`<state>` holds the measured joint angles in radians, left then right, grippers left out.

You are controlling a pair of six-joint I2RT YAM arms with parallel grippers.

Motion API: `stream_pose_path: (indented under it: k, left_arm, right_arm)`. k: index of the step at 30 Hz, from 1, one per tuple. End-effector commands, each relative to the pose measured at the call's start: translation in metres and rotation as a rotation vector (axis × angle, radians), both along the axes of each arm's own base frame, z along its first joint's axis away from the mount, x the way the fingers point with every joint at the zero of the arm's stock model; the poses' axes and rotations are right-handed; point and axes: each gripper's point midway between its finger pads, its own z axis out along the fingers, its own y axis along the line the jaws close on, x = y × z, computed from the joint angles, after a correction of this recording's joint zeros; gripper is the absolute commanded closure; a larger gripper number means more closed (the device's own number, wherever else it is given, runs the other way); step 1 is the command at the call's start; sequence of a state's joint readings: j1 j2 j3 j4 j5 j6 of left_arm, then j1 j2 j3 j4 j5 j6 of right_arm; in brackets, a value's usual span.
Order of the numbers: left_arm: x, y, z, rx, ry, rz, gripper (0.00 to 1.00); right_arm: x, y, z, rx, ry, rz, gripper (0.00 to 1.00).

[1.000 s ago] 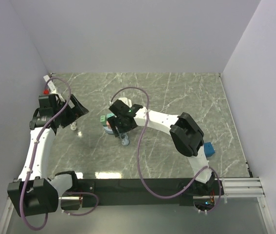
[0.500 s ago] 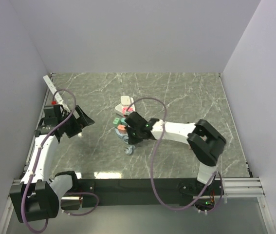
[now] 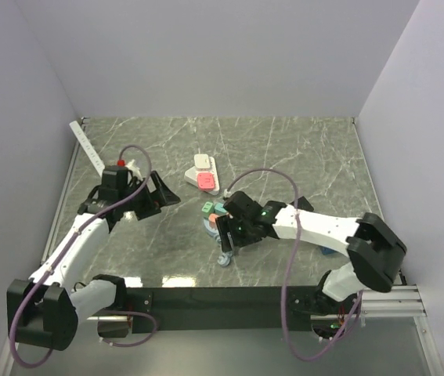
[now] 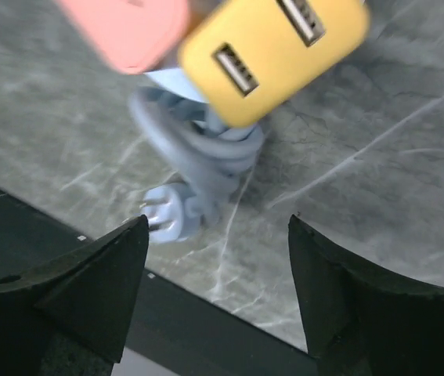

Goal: Pull the plug off the socket

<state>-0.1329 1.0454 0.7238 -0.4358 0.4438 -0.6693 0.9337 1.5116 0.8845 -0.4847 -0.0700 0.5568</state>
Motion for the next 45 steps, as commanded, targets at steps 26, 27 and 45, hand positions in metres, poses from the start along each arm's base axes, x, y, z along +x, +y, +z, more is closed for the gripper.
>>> stream_pose_path:
  k: [26,27,45]
  left_arm:
    - [-0.004,-0.066,-0.043,-0.036,0.086,-0.069,0.04]
    - [-0.005,-0.066,-0.045,-0.038,0.09,-0.066,0.04]
    - [-0.012,-0.063,-0.053,-0.031,0.099,-0.063,0.05]
  right_arm:
    - [0.094,0.017,0.068,-0.039,-0.291,0.359,0.17]
    - [0.093,0.02,0.067,-0.028,-0.287,0.372,0.17]
    - [0.094,0.033,0.034,-0.026,-0.224,0.567,0.44]
